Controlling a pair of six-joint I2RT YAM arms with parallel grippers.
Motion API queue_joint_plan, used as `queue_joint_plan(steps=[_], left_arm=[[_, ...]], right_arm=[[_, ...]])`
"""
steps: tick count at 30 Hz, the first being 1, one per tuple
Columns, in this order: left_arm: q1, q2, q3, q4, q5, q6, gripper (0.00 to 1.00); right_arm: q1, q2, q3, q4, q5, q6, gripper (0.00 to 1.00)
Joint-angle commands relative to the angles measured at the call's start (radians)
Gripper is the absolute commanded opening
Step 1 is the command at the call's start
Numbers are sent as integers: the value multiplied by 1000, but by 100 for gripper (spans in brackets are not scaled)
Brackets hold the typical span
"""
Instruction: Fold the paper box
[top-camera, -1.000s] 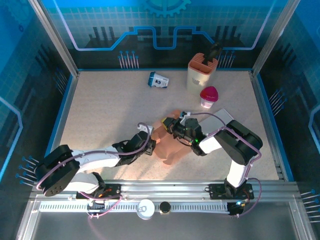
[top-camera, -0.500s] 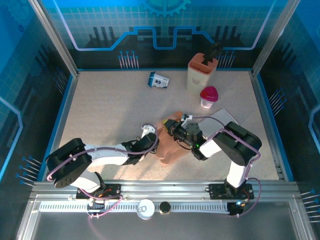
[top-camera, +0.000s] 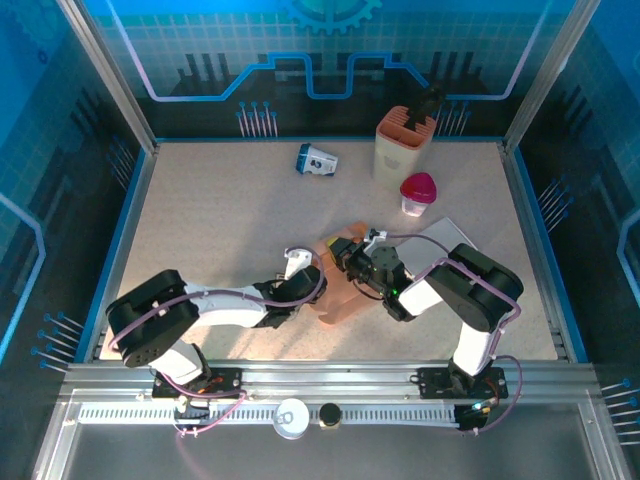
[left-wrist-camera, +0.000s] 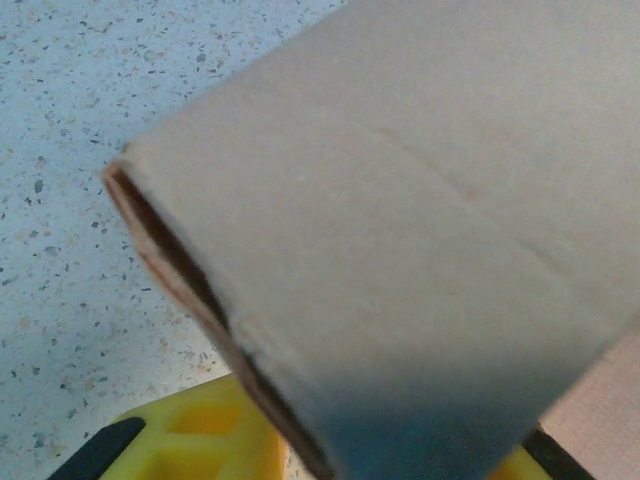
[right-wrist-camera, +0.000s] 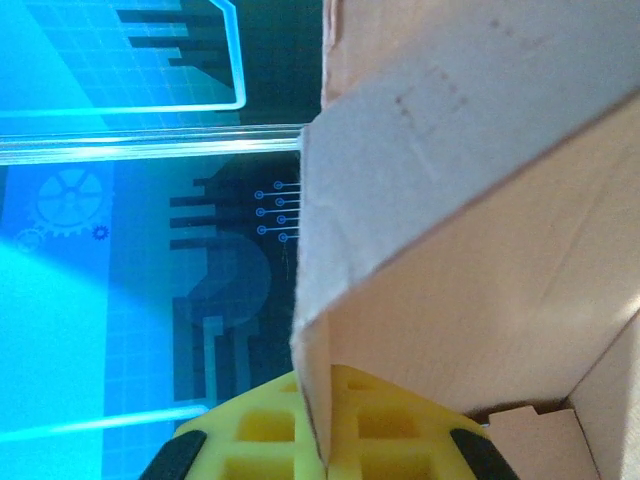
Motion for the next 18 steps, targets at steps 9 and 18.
queue_joint_plan(steps=[9, 18], left_arm=[[-3, 36, 81, -47, -136, -75, 0], [94, -104, 103, -194, -2, -29, 0]], right_arm=[[26, -11, -30, -5, 12, 16, 0], [-56, -216, 38, -349, -159, -148, 53]])
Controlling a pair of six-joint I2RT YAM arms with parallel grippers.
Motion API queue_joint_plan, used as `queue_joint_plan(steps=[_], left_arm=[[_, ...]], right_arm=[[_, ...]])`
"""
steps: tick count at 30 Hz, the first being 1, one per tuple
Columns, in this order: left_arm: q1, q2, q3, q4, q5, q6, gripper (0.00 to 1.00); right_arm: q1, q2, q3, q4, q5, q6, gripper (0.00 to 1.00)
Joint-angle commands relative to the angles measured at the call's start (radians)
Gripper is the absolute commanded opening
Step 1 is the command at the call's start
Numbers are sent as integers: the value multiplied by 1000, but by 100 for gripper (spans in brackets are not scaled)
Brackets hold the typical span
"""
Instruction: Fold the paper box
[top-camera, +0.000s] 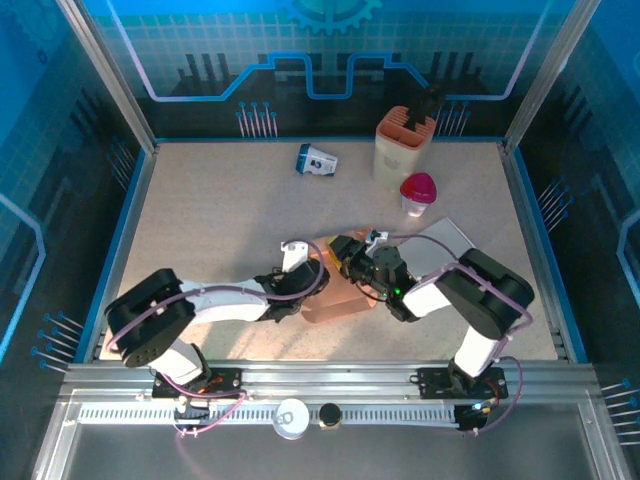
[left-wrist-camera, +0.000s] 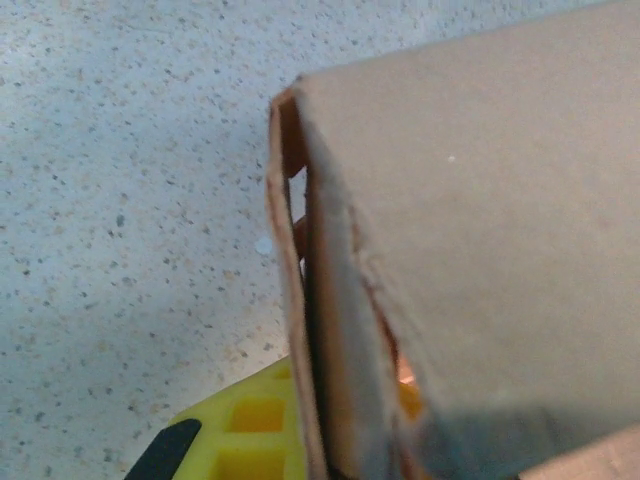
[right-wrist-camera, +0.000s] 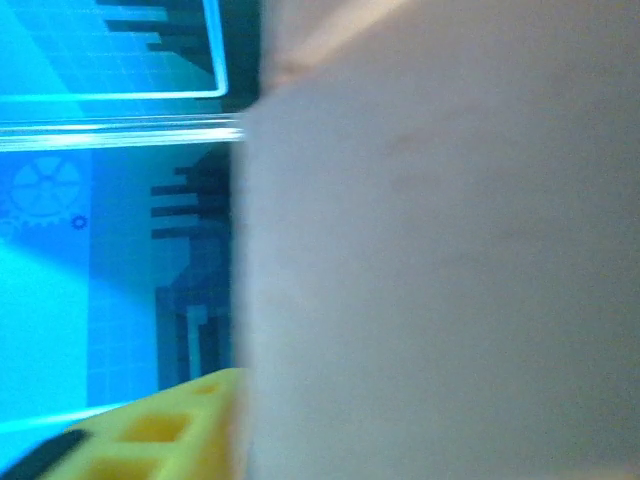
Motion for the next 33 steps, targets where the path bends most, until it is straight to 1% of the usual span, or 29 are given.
queue_joint_plan(steps=[1, 3, 5, 8, 10, 12, 14, 15, 17, 18, 20, 23, 25, 26, 30, 33], left_arm=[[86, -100, 25, -69, 112, 48, 0], [144, -142, 36, -118, 196, 78, 0], [204, -175, 53, -155, 285, 127, 0], [301, -209, 84, -200, 451, 182, 0], [357, -232, 102, -213, 565, 213, 0], [423, -253, 115, -202, 739, 247, 0], [468, -260, 138, -206, 880, 292, 0], [488, -255, 155, -224, 928, 307, 0], [509, -235, 186, -255, 1006, 347, 0], [518, -221, 198, -264, 1038, 361, 0], [530, -193, 214, -266, 1107, 387, 0], [545, -158, 230, -271, 1165, 410, 0], [550, -144, 244, -285, 1186, 427, 0], [551, -140, 251, -294, 1189, 436, 0], [570, -133, 259, -291, 1213, 435, 0], [570, -126, 265, -290, 1224, 435, 0]], right_arm=[[-52, -172, 88, -333, -138, -172, 58], [-65, -295, 142, -526, -162, -290, 66], [-75, -416, 243, -784, -181, -433, 72], [-111, -537, 359, -1039, -199, -591, 77], [-168, -584, 389, -1097, -258, -656, 75], [-256, -620, 398, -1144, -321, -714, 71], [-336, -643, 394, -1154, -403, -773, 67], [-367, -646, 401, -1166, -442, -814, 65], [-396, -632, 417, -1206, -500, -911, 60], [-403, -616, 454, -1237, -520, -960, 56], [-402, -591, 481, -1284, -536, -1066, 54], [-404, -579, 468, -1289, -561, -1219, 57], [-409, -584, 462, -1307, -549, -1297, 59], [-415, -588, 458, -1307, -562, -1319, 58], [-435, -596, 435, -1269, -648, -1341, 51], [-438, -580, 437, -1290, -630, -1351, 50]])
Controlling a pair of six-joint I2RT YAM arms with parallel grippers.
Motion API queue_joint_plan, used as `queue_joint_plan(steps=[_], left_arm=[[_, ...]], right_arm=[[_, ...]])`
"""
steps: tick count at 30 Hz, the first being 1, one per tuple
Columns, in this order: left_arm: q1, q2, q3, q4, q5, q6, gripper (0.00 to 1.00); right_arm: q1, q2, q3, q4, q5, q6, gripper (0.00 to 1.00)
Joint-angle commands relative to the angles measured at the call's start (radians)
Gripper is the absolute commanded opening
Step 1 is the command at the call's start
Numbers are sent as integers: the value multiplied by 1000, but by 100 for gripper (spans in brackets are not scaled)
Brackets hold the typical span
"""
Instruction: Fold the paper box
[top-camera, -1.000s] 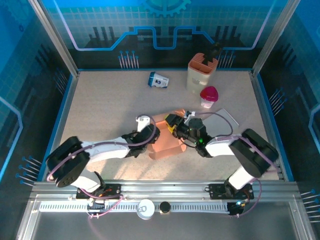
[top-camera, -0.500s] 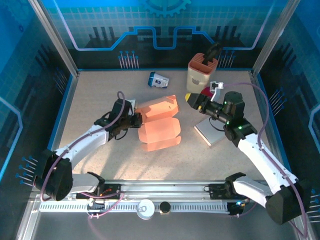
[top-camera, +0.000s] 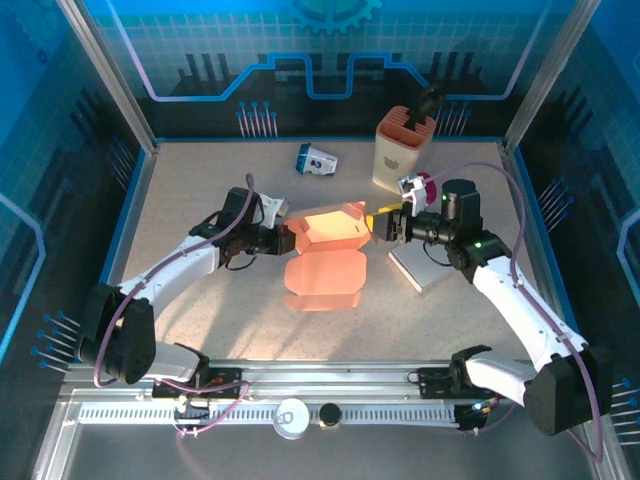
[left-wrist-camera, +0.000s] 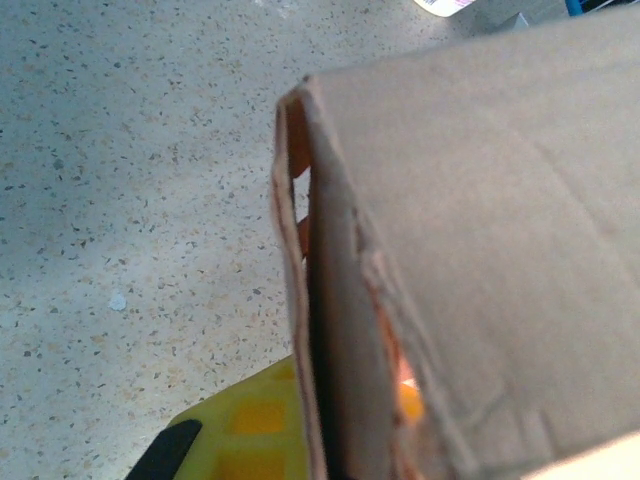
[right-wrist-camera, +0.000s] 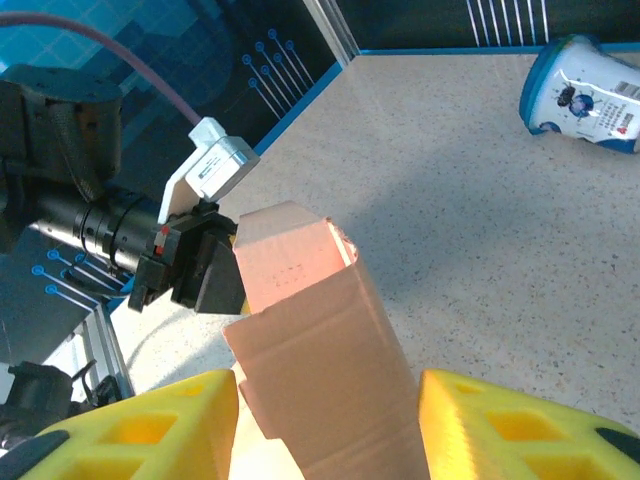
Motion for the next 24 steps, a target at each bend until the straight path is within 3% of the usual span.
queue_joint_plan(steps=[1, 13, 24], left_arm=[[10, 14, 47, -19, 67, 32, 0], [11, 19, 59, -41, 77, 36, 0], [10, 22, 74, -58, 65, 39, 0]], right_arm=[[-19, -2, -8, -23, -26, -73, 50], [-33, 34, -40, 59, -164, -59, 45], [49, 44, -31, 37, -73, -85, 47]])
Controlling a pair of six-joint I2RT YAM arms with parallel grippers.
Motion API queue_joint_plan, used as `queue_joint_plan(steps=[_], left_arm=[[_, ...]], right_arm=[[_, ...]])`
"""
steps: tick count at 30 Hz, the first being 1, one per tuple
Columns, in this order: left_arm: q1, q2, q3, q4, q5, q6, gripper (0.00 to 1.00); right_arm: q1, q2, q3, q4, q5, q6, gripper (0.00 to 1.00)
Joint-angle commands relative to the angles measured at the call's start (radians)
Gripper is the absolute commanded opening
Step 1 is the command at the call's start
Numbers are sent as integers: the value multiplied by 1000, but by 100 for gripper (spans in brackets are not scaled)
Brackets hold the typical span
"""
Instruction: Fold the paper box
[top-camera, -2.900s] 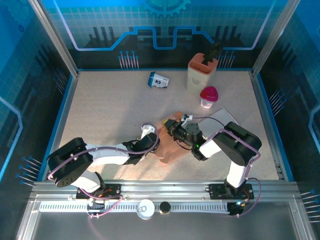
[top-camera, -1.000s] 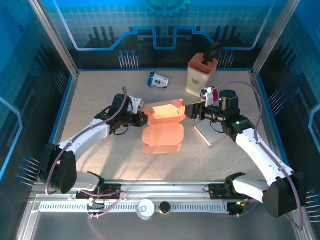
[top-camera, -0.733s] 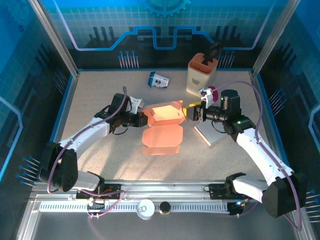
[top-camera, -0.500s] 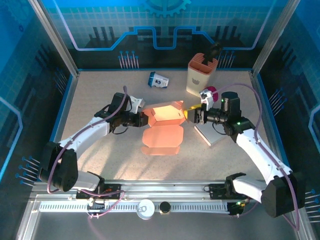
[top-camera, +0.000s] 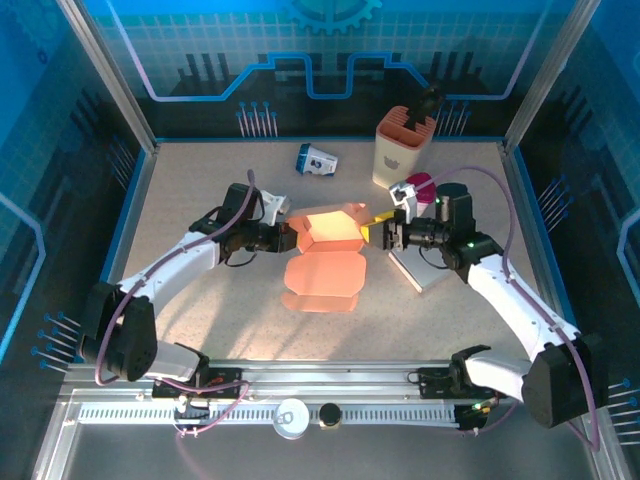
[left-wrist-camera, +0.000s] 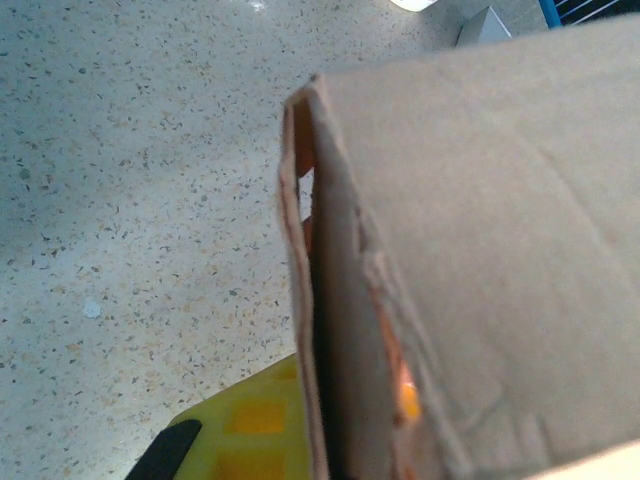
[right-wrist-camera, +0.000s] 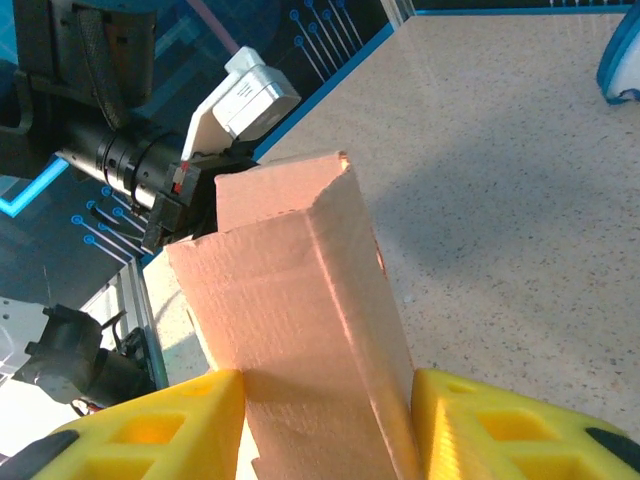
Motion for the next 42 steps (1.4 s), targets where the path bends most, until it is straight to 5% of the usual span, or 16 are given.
queue_joint_plan(steps=[1, 22, 32, 42], left_arm=[[9, 6, 35, -22, 16, 21, 0], [-17, -35, 50, -54, -50, 11, 0], [-44, -44, 61, -68, -85, 3, 0], [-71, -45, 79, -105, -144, -21, 0]], right_arm=[[39, 1, 14, -3, 44, -30, 47], [229, 41, 141, -170, 511, -87, 48], [280, 80, 170, -173, 617, -61, 45], [393, 146, 214, -223, 970, -39, 40]])
